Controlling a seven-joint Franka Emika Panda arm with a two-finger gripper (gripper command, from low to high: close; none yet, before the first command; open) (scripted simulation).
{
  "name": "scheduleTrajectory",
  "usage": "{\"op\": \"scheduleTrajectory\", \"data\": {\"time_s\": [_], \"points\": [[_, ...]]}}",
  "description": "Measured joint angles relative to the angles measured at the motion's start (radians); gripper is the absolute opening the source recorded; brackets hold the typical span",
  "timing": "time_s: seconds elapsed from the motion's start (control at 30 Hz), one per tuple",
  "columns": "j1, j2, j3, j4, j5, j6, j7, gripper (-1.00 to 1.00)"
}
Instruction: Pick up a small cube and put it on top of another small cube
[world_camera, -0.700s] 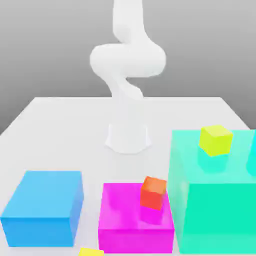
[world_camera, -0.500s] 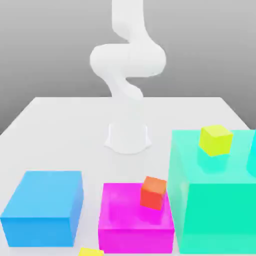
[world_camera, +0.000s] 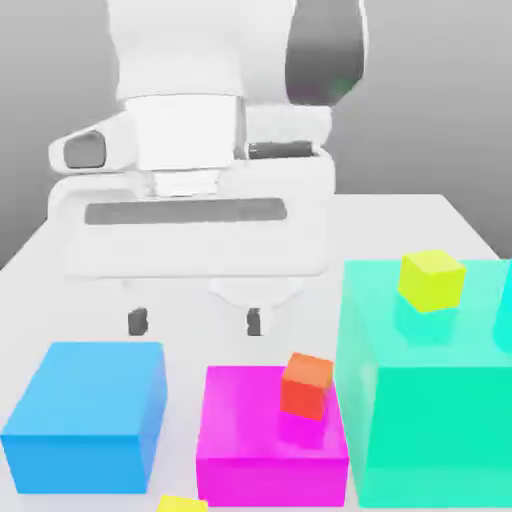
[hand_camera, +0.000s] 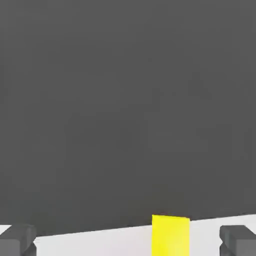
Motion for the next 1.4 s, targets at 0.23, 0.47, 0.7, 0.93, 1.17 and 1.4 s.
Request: {"op": "scheduleTrajectory", "data": {"time_s": [0.23,0.47,0.7,0.93,1.17,1.4], "points": [[-0.015,0.250,-0.015,0.011,-0.006,0.071,0.007,0.00],[-0.039,0.464,0.006,0.044,0.016,0.202,-0.009,-1.00],[-0.037,0.447,0.002,0.041,0.012,0.189,-0.006,-1.00],[-0.011,0.233,0.007,-0.038,-0.072,0.058,-0.122,-1.00],[0.013,0.042,0.066,-0.149,-0.135,-0.018,-0.447,-1.00],[0.085,-0.141,0.082,-0.261,-0.137,-0.090,-0.819,-1.00]]}}
